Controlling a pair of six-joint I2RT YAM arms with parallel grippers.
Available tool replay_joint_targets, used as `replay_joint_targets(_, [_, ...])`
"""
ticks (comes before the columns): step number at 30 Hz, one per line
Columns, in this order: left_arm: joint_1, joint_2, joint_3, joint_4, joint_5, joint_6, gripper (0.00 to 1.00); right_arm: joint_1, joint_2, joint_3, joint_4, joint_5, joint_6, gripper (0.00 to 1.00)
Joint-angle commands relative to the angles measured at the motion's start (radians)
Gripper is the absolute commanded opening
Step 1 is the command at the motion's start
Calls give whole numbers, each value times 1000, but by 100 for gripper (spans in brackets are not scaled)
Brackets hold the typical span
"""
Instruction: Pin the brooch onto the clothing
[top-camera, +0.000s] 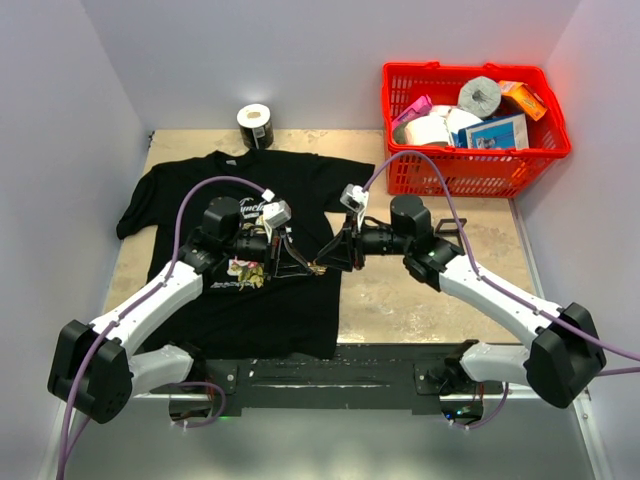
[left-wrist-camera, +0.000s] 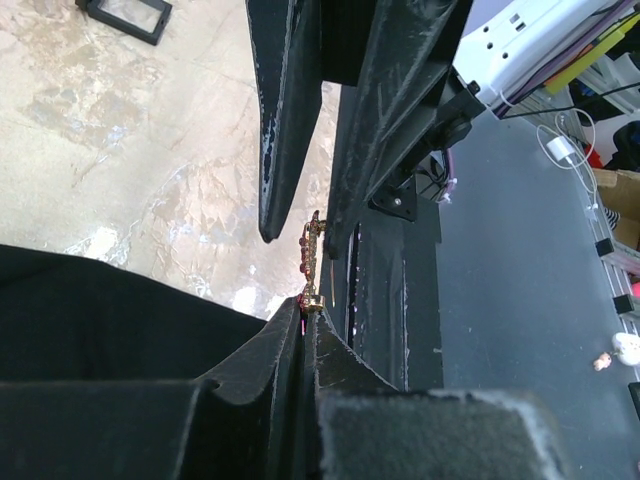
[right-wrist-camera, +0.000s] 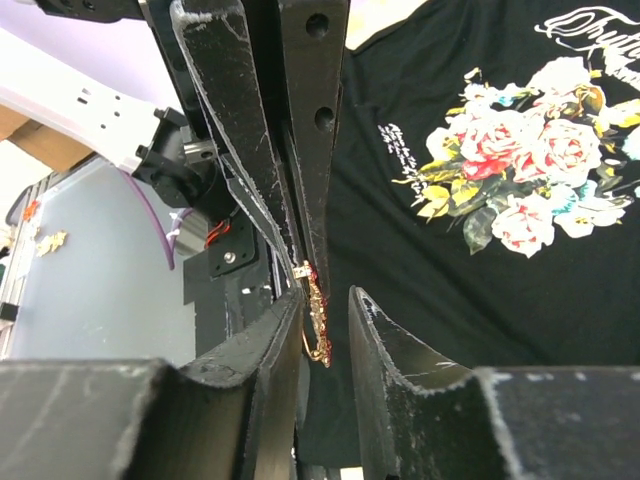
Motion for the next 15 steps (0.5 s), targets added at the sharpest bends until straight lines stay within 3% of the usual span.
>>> replay_joint_targets(1, [5,-17,-1,54,32,-21,0,4,8,-10,65,-37,16,27])
replay_joint_targets(4, [5,-20,-4,60,33,-29,0,11,11,-18,80,-35,27,22])
replay_joint_targets(8, [5,-32,-10,77,21,-47,2,16,5,-31,117,-33,56,0])
replay_joint_targets(9, [5,-37,-14,81,10,-55,23,17,-4,-42,143,-29,65,0])
replay_joint_targets(12, [5,-75,-33,119,-11,-87,56,17,-38,-70,210,12,122,0])
replay_joint_targets(15, [5,-135,-56,170,-48,-116,69,16,-68,-99,293,61,189,0])
